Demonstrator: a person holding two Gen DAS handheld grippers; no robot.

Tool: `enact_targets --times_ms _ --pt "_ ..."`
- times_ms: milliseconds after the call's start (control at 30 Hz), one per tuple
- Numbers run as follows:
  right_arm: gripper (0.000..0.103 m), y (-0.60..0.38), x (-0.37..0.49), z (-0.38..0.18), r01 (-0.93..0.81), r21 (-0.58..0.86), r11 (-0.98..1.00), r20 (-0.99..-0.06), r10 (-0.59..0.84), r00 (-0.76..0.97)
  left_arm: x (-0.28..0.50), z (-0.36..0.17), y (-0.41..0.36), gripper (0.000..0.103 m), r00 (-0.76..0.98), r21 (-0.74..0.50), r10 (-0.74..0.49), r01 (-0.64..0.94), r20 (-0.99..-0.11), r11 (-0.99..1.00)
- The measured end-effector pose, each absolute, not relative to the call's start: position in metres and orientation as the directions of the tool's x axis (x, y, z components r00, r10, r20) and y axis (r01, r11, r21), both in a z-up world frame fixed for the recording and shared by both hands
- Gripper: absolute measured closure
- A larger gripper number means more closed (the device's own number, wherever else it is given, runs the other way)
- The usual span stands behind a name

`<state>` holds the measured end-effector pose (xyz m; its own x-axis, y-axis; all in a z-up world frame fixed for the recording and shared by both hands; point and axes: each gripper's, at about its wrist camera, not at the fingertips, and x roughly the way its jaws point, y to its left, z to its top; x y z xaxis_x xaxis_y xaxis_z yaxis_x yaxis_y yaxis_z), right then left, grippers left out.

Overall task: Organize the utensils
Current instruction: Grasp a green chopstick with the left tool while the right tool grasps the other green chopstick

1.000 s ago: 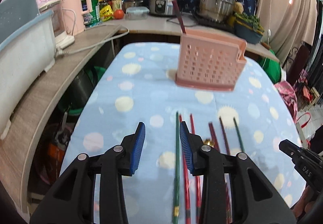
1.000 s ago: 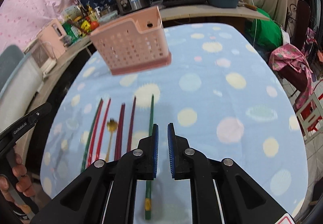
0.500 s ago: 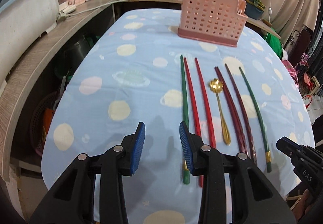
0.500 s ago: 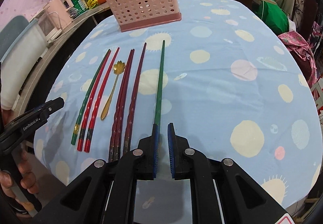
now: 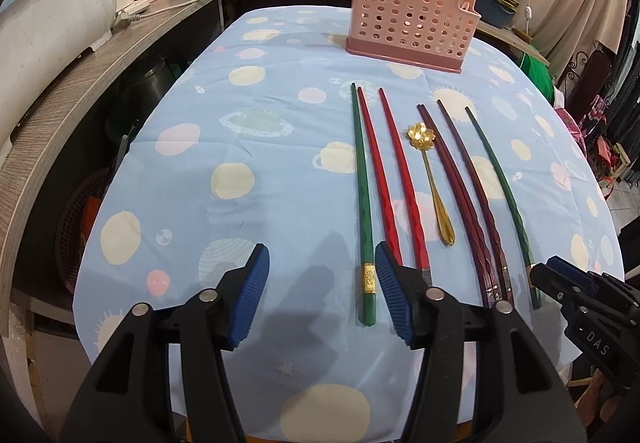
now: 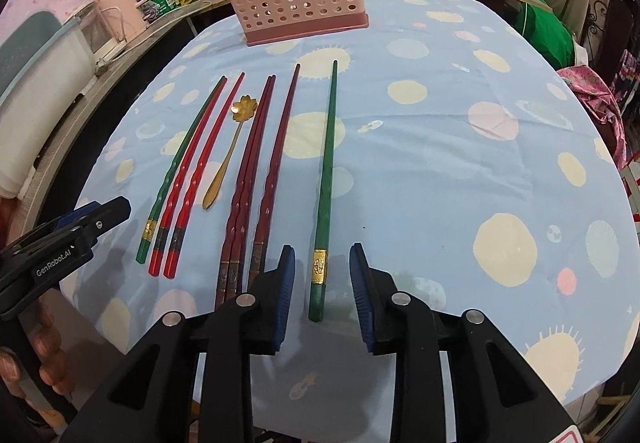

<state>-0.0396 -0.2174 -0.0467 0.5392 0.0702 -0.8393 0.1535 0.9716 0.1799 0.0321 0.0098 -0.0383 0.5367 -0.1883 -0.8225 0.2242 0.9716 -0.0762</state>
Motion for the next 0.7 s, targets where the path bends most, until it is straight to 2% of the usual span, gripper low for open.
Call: enact_targets --times_ms 233,700 --pt "0.075 -0.216 -0.042 -0.051 0.154 0.181 0.971 -0.844 0.073 0.531 0.027 -0.045 0.007 0.046 0.516 -0.076 -0.194 0.24 -0.834 0.968" --pt "0.076 -0.214 -0.043 -0.054 0.146 0.167 0.975 -0.845 0.065 0.532 0.025 -0.059 0.002 0.046 0.49 -0.052 -0.173 0.251 -0.855 0.967"
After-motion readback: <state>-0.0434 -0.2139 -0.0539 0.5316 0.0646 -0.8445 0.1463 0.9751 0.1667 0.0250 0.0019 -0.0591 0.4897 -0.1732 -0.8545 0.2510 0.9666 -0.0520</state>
